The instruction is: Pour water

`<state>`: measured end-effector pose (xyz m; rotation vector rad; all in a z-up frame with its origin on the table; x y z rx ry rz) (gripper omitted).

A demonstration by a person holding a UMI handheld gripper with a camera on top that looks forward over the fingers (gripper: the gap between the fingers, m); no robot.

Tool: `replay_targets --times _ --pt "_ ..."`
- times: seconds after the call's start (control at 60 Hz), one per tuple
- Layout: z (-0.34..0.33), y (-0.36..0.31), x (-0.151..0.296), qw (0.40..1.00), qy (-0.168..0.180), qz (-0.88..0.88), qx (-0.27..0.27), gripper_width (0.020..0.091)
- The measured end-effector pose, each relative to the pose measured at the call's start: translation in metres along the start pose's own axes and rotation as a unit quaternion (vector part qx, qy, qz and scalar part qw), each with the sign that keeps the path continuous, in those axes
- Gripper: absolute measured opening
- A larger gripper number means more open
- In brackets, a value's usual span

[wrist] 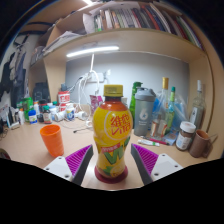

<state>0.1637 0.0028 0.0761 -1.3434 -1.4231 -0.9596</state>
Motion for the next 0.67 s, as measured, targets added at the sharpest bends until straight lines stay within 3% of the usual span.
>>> replay_targets --times 0.183,0.667 --pt "-0.054 0.004 -0.009 1.0 0.004 0.0 -0.018 0.0843" --pt "-0.267 -0.016 -0.016 0.994 0.065 0.075 -0.034 0.0839"
Point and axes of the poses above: the point between the fingertips, and its own axes, seen from behind it with the camera up: y to the right, x up, z forward, the way the camera looks, the point moved 6 cm from there along -z, backward, against the way the camera looks, and after that the axes turned 5 degrees about z, right-handed, at the moved point
